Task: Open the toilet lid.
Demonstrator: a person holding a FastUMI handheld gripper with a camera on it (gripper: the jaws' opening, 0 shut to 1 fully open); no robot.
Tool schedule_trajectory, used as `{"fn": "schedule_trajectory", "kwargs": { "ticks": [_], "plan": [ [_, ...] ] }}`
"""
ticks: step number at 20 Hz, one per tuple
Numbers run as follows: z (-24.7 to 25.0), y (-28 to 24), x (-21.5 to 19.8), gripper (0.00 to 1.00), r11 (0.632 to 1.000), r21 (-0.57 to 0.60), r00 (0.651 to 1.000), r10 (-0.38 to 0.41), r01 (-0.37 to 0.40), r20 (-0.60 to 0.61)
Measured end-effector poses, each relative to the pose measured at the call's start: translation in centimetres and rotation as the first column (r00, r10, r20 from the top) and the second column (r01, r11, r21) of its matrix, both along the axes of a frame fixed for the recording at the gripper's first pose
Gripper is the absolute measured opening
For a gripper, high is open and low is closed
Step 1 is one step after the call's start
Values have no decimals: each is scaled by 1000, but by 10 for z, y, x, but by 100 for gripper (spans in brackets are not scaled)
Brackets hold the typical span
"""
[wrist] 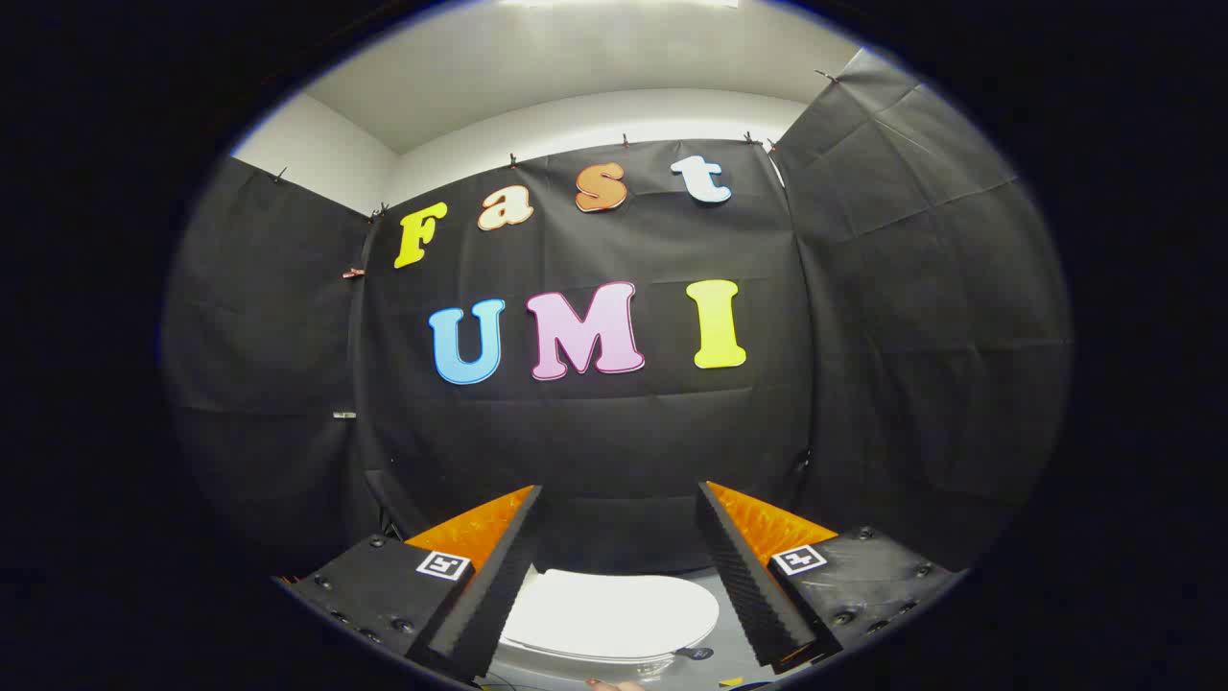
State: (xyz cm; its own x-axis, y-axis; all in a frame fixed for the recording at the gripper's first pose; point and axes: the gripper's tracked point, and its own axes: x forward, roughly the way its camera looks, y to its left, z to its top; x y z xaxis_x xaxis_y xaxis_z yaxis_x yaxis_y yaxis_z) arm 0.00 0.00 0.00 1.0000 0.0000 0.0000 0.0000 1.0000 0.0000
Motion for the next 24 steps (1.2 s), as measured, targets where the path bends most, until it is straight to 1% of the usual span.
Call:
{"fn": "schedule_trajectory", "kwargs": {
  "ticks": [19,24],
  "plan": [
    [-1,1,1,98,1000,-7,1000,-9,9,1],
    [2,-6,6,98,1000,-5,1000,-25,25,7]
  ]
}}
